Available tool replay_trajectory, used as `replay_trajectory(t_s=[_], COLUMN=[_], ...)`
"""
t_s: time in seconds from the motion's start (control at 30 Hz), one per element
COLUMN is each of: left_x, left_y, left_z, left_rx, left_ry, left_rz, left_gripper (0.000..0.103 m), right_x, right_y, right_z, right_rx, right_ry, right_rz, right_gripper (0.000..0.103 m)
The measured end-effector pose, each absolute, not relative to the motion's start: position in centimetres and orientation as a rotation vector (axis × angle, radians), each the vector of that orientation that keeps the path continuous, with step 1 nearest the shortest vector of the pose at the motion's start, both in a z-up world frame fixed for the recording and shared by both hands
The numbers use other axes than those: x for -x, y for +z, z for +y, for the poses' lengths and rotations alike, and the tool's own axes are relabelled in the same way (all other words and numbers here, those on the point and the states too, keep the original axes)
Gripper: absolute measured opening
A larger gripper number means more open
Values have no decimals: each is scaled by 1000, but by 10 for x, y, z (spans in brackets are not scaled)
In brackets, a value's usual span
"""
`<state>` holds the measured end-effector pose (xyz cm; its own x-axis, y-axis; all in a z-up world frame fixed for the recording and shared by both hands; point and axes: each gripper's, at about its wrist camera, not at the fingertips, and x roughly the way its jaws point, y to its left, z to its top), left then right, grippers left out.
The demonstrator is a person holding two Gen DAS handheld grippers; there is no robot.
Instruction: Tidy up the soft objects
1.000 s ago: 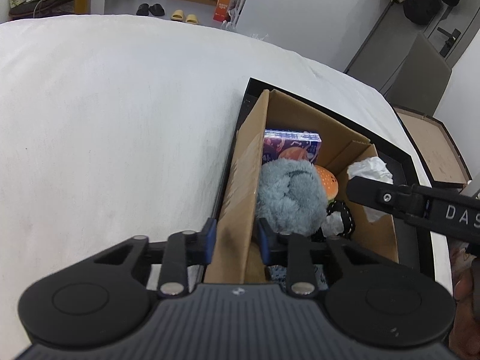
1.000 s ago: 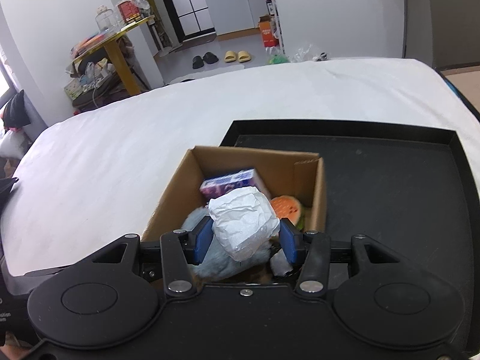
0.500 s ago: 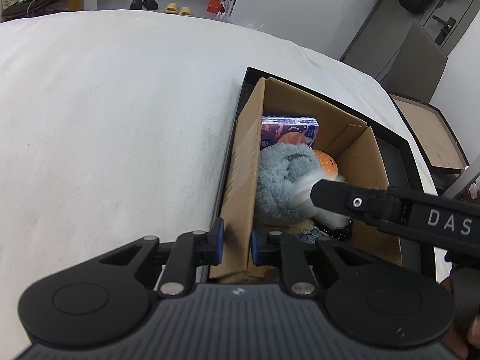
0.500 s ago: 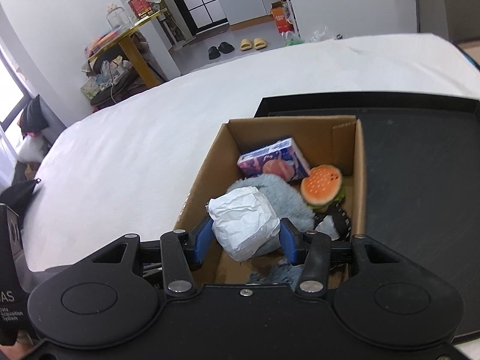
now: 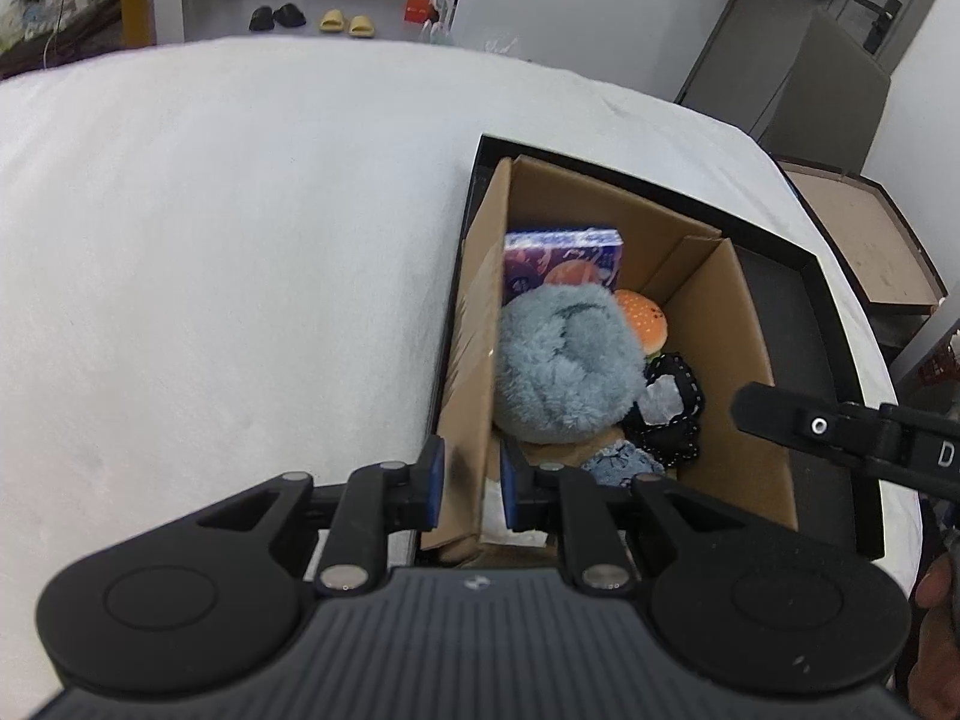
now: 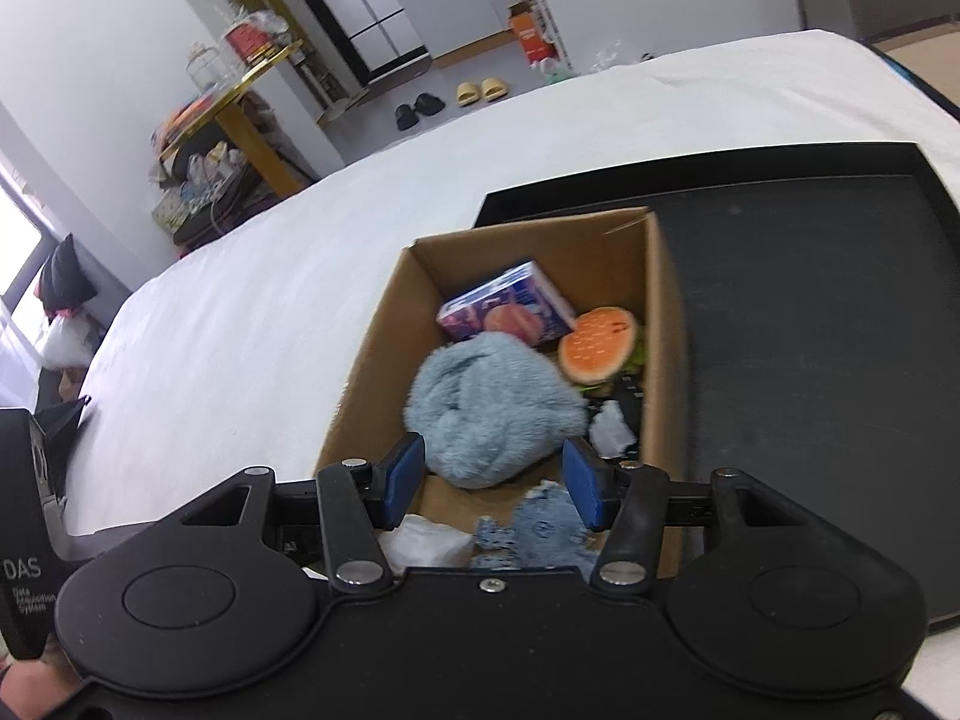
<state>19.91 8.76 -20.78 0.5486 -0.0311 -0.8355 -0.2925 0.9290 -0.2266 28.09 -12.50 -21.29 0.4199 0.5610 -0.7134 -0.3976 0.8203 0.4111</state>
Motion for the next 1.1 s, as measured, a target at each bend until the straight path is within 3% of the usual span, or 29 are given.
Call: replay_trajectory(t_s=[0.23,0.47,0.6,1.1], left_x=[-190,-178,-169,-143], left_y=[-181,-151,-132,-76], left_z=[82,78,72,48], left_rx=[324,306,283,202], left_ry=[133,100,88,62], left_rz=[976,962,939,874], left_gripper=[24,55,69,79], right_x=[-276,-265,-258,-234], right_y=[-201,-175,-157,-109], right_z=[-152,-177,-190,-225], right_rx=[-221,-224,-223,-228], right_ry=[572,557,541,504], right_rz=[956,928,895,823], right_gripper=[53,65,77,102])
